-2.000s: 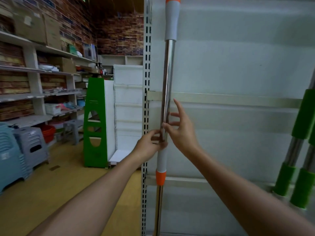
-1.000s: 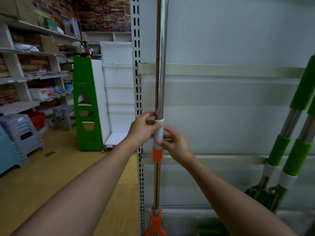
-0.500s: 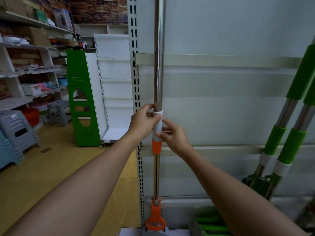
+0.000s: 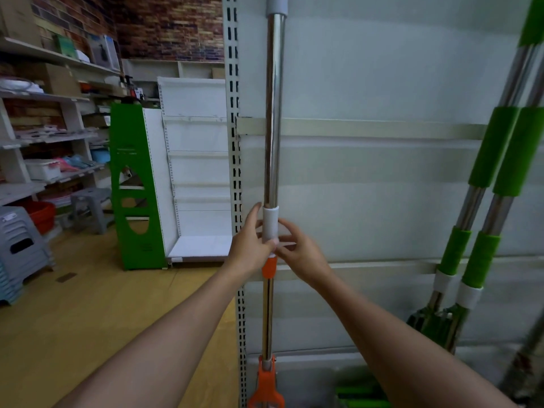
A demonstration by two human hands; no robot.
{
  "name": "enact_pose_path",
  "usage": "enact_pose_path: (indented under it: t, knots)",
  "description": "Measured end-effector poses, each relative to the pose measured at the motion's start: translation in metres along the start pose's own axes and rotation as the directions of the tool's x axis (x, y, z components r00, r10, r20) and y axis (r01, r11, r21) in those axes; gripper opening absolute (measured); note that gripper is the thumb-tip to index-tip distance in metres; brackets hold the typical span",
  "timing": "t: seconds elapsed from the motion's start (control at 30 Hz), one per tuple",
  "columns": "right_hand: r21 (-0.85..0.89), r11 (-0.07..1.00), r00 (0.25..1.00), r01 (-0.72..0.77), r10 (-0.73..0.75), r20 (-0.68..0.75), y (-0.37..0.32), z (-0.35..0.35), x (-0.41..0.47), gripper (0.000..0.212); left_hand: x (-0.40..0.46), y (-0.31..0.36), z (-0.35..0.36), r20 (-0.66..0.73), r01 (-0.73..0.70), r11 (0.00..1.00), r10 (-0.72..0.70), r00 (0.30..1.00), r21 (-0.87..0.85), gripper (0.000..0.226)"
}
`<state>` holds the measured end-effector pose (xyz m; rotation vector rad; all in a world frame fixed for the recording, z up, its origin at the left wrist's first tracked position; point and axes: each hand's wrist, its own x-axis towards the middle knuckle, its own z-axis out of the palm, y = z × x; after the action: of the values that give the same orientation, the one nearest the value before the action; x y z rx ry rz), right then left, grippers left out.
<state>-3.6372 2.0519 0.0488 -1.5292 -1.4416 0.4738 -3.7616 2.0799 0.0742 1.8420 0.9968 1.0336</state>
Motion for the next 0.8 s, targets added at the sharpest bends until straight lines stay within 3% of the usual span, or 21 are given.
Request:
enact_pose_path:
  t: [0.57, 0.8]
  knots:
    - [-0.178, 0.980, 0.973, -0.088, 0.047, -0.225, -0.023, -0.055, -0.082, 0.060, -0.068, 0.028, 0.009, 0.034, -0.117, 0.993, 0.118, 0.992, -0.019, 0.082]
    - [-0.103, 0.994, 0.925, -0.040, -0.002, -0.379, -0.027, -0.124, -0.149, 0.061, -0.103, 0.077, 0.068, 0.108, -0.147, 0.986, 0.155, 0.982, -0.074, 0.080]
